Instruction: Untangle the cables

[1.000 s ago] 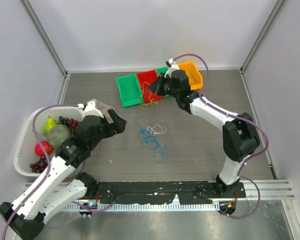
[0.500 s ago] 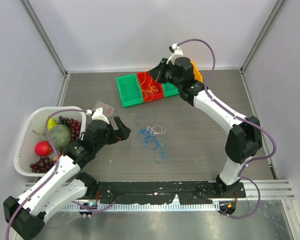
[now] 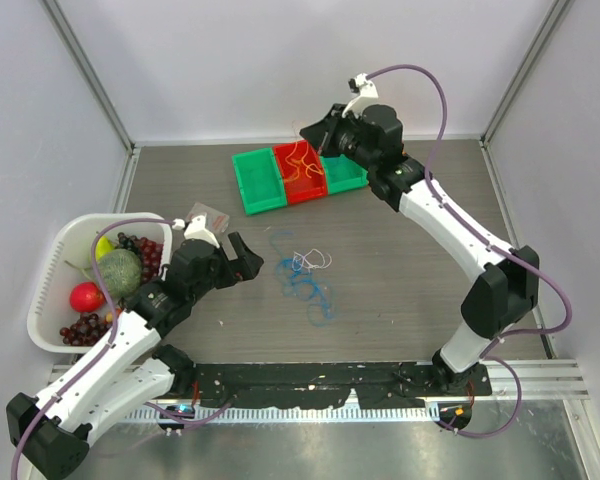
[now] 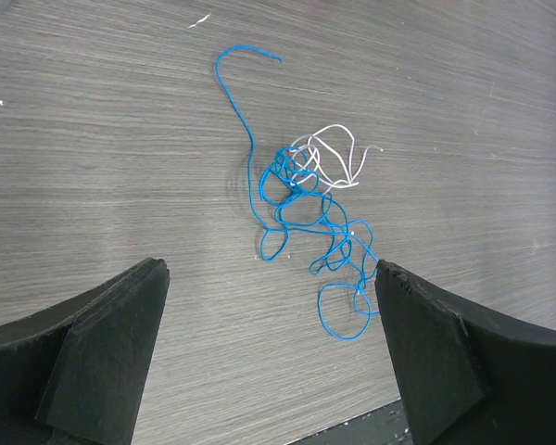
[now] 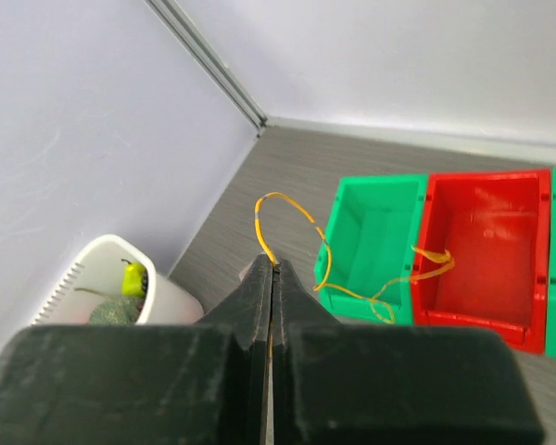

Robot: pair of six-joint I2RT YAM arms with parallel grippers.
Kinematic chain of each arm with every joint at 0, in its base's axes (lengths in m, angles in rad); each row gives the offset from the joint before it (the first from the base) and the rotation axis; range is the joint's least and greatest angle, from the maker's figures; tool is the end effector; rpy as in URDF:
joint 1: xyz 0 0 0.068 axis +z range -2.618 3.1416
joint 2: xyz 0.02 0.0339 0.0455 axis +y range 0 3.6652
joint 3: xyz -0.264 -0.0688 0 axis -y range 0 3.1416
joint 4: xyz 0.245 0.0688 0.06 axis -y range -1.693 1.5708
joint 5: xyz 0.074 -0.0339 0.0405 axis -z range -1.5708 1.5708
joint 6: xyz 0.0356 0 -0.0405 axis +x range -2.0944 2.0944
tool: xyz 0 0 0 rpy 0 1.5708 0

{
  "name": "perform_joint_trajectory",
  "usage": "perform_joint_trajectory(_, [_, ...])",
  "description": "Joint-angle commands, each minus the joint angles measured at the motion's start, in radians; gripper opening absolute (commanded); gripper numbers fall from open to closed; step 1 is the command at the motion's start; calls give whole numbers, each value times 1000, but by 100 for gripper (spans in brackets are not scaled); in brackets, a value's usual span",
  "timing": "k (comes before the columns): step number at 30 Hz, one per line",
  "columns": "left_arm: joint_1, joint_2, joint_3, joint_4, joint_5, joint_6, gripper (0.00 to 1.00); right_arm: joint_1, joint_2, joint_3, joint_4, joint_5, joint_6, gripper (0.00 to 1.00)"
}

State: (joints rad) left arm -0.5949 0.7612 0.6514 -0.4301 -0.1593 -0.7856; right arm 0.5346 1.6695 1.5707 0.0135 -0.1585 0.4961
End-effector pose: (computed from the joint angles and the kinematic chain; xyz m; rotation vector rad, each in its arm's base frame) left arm 0.1461 -0.0920 0.2723 -0.3044 2.1518 -0.6495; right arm 0.3452 0.2109 0.4025 -0.1596 1.7296 0.9036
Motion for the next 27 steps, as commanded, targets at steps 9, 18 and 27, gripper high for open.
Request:
perform_joint_trajectory(9, [1,4,1,74,35,-7,98,-39,85,126,74,-13,4,1])
perform_joint_trajectory(18, [1,6,2,62,26,16,98,-45,217,155,34,28,-31,1])
perform_joint_trajectory(27, [3,7,1,60,30,16,98,-61,409,212,68,30,-65,1])
